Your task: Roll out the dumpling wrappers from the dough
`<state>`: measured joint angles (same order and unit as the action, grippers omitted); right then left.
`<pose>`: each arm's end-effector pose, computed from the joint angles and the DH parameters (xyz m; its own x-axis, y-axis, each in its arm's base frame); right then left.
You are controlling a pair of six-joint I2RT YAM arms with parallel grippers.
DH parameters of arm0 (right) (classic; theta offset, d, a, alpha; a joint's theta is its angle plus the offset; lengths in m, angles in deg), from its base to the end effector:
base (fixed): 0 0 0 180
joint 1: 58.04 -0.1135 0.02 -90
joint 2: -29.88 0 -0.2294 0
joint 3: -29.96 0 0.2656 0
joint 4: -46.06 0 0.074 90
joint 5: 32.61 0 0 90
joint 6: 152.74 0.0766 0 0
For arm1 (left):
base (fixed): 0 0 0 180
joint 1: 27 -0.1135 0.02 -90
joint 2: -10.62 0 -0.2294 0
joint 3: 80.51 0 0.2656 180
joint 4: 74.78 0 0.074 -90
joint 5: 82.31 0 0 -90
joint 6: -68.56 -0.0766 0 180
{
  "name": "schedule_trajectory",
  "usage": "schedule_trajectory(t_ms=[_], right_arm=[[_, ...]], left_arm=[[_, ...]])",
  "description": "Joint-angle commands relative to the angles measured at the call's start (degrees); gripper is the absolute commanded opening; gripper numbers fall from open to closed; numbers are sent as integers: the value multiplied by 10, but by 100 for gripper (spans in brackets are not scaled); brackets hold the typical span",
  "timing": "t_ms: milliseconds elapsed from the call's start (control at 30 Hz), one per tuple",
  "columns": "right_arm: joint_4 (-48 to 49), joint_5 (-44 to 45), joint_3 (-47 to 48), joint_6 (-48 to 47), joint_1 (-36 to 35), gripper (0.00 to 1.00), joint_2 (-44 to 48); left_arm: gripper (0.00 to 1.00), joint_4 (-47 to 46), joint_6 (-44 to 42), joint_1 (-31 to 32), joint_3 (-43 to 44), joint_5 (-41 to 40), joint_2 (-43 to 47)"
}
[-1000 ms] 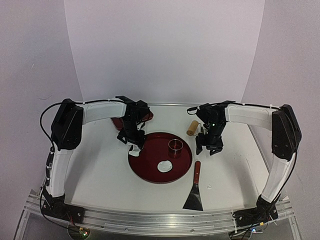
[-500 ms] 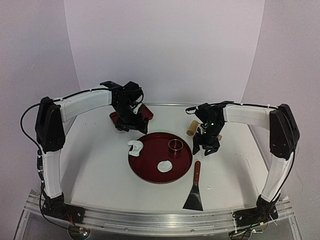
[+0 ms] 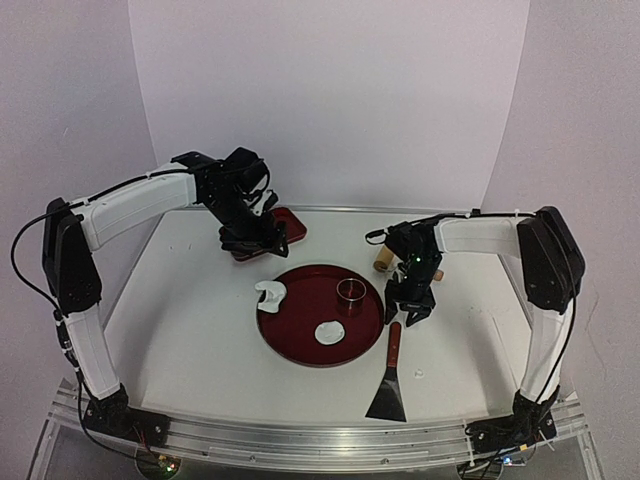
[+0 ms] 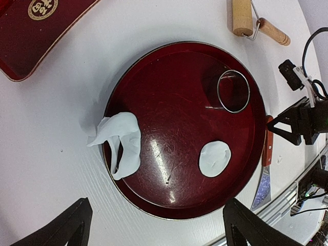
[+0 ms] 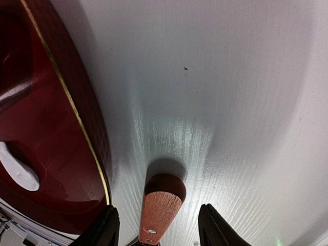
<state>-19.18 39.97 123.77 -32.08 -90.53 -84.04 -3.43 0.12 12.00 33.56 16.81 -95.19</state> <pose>0.3034 0.2204 0.0853 -0.9950 -0.0568 0.0824 -0.0298 0.9541 0.2980 0.3134 -0.2694 0.2390 -0.8933 0.2565 -0.3690 0.3751 0.8779 -0.2978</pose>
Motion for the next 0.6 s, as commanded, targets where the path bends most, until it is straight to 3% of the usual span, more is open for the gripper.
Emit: schedule_trajectory(t_ms=[0,500,567], right_arm=[[-12,-1,-5,16,1,52,-9],[-29,38,20,63,-33,50,-48],[-35,50,23,71,-36,46,-52]], left_arm=[[90,-15,10,1,-11,3,33],[88,-17,3,0,-35,-3,56],[88,-16,1,0,-39,-2,59]])
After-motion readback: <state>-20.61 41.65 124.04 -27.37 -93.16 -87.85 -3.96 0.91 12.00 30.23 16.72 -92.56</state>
